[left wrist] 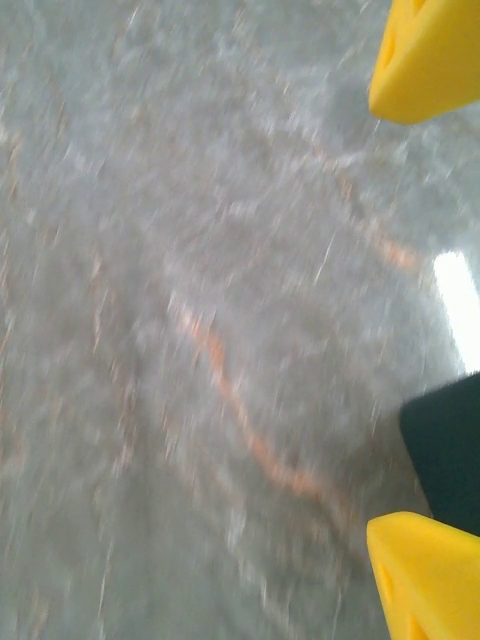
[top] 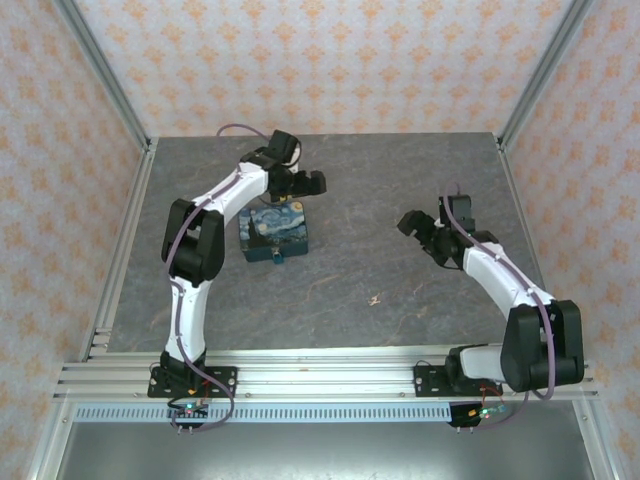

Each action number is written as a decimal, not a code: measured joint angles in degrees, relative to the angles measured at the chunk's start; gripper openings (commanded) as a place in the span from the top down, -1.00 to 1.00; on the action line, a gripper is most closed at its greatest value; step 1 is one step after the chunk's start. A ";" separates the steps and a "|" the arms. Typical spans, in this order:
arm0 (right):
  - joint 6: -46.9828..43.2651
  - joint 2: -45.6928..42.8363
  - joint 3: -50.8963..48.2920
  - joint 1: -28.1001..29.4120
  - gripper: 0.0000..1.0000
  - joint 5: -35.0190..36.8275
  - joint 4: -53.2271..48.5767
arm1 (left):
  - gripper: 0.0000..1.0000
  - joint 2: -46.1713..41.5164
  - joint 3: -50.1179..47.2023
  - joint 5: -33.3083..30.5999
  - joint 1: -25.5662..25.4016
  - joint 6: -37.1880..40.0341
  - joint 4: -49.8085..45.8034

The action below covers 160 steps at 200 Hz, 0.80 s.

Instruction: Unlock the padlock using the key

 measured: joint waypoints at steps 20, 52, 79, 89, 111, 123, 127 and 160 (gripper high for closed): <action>1.53 0.13 -0.50 1.86 -0.69 -3.45 1.97 | -1.00 -3.61 -1.29 0.00 -0.04 -0.94 0.76; 1.79 0.09 -0.50 4.90 -0.68 -5.44 3.02 | -1.00 -16.24 -8.70 -0.68 4.15 -0.96 2.01; 1.79 0.00 -0.44 6.88 -0.68 -5.46 2.99 | -1.00 -28.85 -18.88 -3.19 10.34 -1.62 2.43; 1.81 0.11 -0.37 7.63 -0.67 -5.46 2.97 | -1.00 -31.76 -22.14 -4.13 12.37 -1.88 2.36; 2.03 1.68 1.05 9.16 -0.64 -5.44 2.99 | -1.00 -35.08 -29.81 -5.60 15.26 -2.01 2.34; 2.25 2.95 1.86 9.84 -0.63 -5.46 3.32 | -1.00 -35.19 -33.09 -5.88 15.45 -2.01 2.12; 2.45 3.41 2.12 10.01 -0.63 -5.46 3.45 | -1.00 -35.17 -34.05 -5.90 15.45 -2.01 2.12; 3.56 5.79 2.47 10.69 -0.62 -5.46 4.79 | -1.00 -35.12 -39.71 -5.38 15.45 -2.05 2.16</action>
